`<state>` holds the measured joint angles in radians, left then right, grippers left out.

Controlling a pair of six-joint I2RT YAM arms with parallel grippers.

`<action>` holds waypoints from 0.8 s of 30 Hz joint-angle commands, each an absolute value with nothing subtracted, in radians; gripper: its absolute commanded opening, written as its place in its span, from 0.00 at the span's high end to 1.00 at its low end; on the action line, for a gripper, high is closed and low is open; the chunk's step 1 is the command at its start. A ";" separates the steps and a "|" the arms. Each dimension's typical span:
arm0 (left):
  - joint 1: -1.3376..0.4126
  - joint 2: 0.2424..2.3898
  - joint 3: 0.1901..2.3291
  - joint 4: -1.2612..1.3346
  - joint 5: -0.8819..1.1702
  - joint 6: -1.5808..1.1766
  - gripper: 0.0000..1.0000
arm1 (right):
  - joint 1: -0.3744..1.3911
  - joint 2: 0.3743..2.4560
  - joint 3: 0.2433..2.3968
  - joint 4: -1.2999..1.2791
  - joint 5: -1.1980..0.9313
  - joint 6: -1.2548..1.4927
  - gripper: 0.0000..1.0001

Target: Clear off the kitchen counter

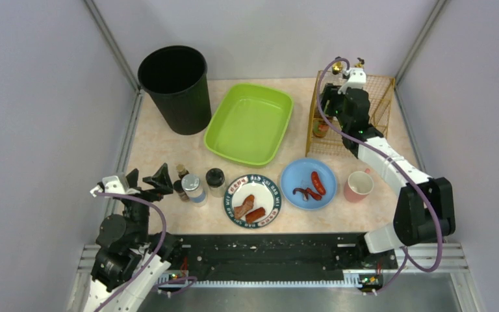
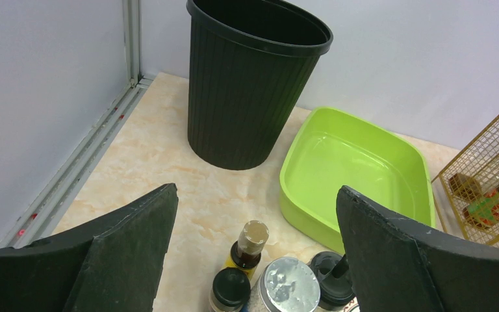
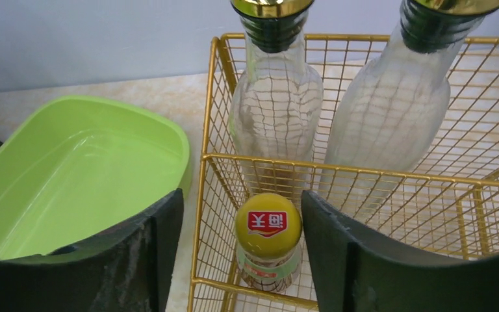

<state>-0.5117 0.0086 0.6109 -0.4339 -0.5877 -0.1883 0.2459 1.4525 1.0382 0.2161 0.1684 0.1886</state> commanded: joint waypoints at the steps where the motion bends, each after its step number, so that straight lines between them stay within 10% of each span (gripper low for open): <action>1: -0.514 -0.046 0.605 -0.401 -0.578 -0.189 0.04 | 0.240 1.385 1.055 0.279 0.128 0.198 0.30; 24: -0.513 -0.039 0.602 -0.400 -0.584 -0.186 0.04 | 0.607 1.176 1.067 0.055 0.034 0.118 0.29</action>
<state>-0.5117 0.0086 0.6109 -0.4339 -0.5880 -0.1883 0.5140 1.1606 1.0386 0.1158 0.0689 0.1570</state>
